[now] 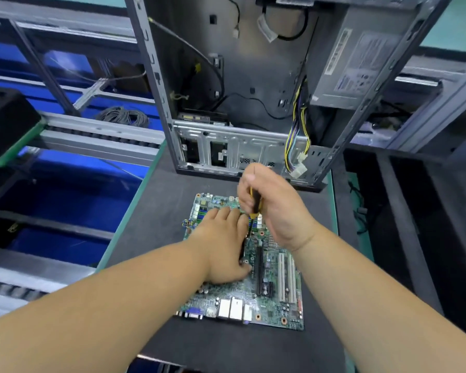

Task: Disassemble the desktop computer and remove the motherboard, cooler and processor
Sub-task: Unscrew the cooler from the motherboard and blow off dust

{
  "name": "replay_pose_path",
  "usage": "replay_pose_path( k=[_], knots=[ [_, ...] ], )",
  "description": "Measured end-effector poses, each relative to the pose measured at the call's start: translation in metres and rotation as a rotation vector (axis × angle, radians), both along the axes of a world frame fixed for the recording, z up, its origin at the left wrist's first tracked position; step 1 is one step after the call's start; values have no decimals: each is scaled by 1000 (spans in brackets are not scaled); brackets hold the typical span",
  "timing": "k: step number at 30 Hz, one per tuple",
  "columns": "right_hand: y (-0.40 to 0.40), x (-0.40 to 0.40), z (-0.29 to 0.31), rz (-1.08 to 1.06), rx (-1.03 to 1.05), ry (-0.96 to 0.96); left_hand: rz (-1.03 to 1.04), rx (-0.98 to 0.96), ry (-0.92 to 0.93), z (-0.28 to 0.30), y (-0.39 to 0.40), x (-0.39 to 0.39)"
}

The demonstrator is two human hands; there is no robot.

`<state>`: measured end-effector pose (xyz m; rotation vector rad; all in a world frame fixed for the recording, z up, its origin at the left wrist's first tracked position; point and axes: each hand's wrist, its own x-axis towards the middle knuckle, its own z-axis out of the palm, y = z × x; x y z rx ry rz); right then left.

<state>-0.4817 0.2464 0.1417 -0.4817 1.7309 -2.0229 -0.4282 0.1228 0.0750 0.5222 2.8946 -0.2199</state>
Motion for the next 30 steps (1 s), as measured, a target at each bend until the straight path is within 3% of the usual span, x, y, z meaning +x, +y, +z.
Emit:
replay_pose_path(
  k=[2,5,9,11,15,17,19,25,28,30],
  knots=[
    [1,10,-3,-170,68,15,-1,3,1,0,0,0],
    [-2,24,-9,-482,-24,-38,1,9,19,0,0,-1],
    [-10,28,-15,-613,-30,30,-6,31,47,-3,0,-1],
    [-9,19,-16,-533,-127,-4,-4,32,41,-5,-1,-1],
    [-15,1,-9,73,-67,82,-8,10,-2,-4,-1,-2],
    [-14,-3,-5,154,-74,24,-7,9,-1,-2,-1,-1],
    [-7,0,-5,89,-97,1,-7,14,-2,-1,0,0],
    [-6,24,-15,-424,-32,-17,18,32,26,3,0,2],
    [-14,31,-14,-516,-7,14,14,47,37,3,2,2],
    [-17,31,-18,-446,-47,79,3,42,14,1,1,2]
  ],
)
